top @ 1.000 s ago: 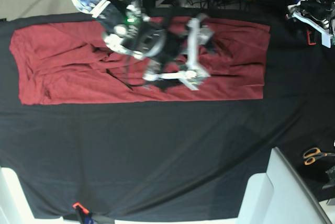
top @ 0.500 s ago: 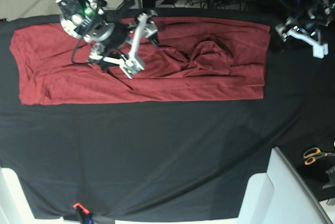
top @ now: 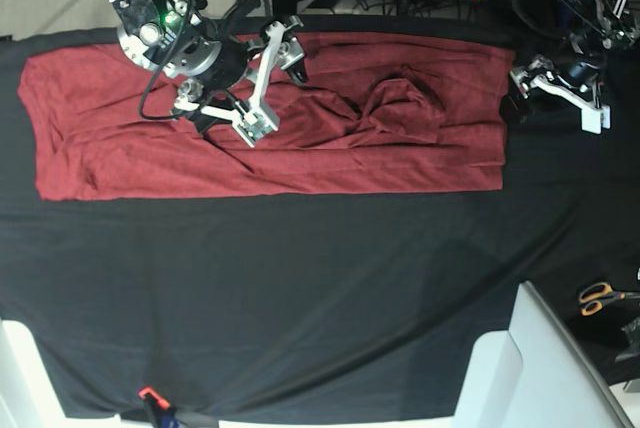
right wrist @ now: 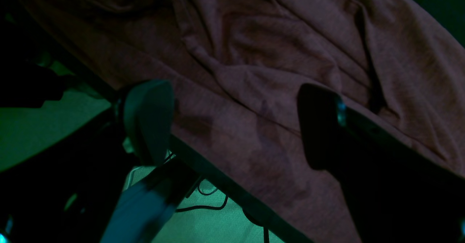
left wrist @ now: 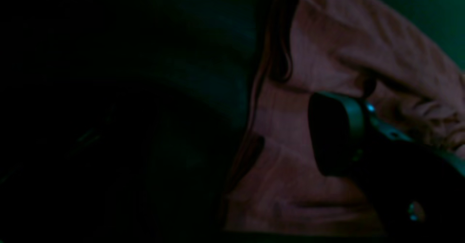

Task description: Fold the T-shirt properly

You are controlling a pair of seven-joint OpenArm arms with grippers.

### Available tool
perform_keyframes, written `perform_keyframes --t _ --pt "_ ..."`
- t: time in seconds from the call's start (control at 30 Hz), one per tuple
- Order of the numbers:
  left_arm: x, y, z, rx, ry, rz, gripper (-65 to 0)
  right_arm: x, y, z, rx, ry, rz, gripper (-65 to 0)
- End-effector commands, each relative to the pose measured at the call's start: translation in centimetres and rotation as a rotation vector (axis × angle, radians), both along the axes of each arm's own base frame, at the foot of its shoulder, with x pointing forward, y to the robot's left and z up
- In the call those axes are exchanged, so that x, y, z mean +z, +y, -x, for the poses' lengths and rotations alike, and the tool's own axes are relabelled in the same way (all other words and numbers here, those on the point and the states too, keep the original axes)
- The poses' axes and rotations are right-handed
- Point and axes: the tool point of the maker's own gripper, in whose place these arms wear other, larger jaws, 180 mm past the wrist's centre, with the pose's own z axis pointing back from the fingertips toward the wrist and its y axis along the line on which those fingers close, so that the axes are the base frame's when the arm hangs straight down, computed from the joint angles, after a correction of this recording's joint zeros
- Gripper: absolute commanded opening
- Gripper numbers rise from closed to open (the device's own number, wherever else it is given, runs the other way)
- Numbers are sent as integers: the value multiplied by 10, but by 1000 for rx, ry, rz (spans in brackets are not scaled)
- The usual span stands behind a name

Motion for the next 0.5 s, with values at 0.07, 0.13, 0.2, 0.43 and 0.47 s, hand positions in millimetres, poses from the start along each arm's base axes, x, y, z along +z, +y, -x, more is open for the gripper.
perform_keyframes --t 0.07,0.13,0.2,0.43,0.47 --pt "-16 -30 8 -121 100 21 0 9 5 -5 0 -28 -28 -149" --pt "-20 -43 6 -159 105 30 0 9 5 -5 0 -29 -28 -149" --pt "-22 -51 5 -162 104 47 0 8 4 -5 0 -26 -27 -149" --pt "-26 -70 2 -166 95 84 0 -11 0 1 -5 15 -6 -149" --pt "-27 -72 2 -165 95 89 0 -11 1 0 -8 7 -15 -149"
